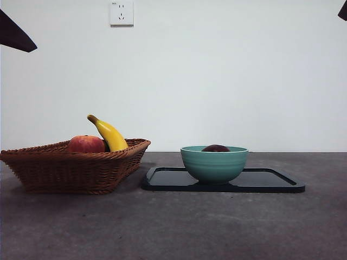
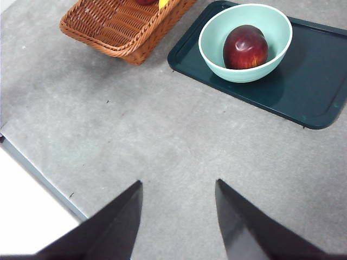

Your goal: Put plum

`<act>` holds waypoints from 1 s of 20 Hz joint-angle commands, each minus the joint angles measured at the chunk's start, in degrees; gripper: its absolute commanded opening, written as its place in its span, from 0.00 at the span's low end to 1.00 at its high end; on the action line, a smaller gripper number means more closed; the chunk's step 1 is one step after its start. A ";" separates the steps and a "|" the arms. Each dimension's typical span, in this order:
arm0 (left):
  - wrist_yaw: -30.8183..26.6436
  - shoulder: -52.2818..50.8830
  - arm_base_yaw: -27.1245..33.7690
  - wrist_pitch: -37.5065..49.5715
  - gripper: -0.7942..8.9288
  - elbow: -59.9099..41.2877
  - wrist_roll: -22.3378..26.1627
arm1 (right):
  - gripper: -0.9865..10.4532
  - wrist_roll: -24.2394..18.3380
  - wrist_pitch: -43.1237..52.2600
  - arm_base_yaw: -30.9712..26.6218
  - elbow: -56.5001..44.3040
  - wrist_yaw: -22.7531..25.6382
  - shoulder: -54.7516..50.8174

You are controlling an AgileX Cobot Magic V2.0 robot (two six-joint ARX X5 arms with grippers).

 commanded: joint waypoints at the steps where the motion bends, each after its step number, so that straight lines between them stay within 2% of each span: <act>1: 0.17 0.31 -0.22 0.35 0.50 0.48 1.11 | 0.27 0.20 0.66 0.33 0.17 -0.22 0.50; 12: 0.17 0.31 -0.22 1.31 0.50 0.52 0.81 | 0.27 0.15 0.52 0.33 0.17 -0.22 0.50; 16: -0.24 0.90 -1.07 9.73 0.50 1.44 -4.50 | 0.27 0.15 0.57 0.33 0.17 -0.20 0.50; 20: -7.69 6.21 -3.02 12.74 0.50 6.97 -5.73 | 0.27 0.17 0.57 0.33 0.17 -0.20 0.50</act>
